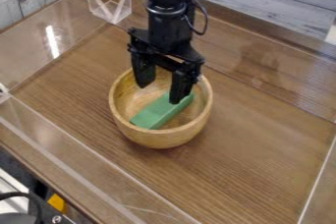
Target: Remove the green block from inside the brown bowl and put it on the table
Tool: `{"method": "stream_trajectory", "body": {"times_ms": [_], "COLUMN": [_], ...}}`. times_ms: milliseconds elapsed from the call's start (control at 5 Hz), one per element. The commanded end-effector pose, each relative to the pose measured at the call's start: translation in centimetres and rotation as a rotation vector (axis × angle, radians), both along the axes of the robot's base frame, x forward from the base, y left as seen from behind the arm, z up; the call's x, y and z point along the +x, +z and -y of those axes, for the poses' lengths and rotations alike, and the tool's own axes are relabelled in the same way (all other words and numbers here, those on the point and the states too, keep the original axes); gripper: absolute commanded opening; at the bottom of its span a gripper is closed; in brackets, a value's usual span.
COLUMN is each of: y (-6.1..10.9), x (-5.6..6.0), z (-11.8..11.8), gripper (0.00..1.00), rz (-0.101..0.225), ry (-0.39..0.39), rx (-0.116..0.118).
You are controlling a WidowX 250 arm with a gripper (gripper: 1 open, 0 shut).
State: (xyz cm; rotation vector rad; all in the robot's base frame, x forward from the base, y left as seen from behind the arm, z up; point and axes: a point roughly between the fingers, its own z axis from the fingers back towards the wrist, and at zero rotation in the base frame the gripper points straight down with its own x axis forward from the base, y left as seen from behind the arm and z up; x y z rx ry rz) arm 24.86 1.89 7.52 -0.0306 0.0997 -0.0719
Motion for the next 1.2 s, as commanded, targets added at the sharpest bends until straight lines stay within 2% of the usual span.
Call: {"method": "stream_trajectory", "body": {"times_ms": [0,600,1000], "y": [0.4,0.6,0.5], "x": [0.6,1.4,1.6], "z": [0.1,0.2,0.0], "gripper": [1.00,1.00,1.00], "rz": [0.023,0.041,0.040], "ry": [-0.009,-0.004,-0.016], "rx": [-0.002,-0.006,-0.005]}}
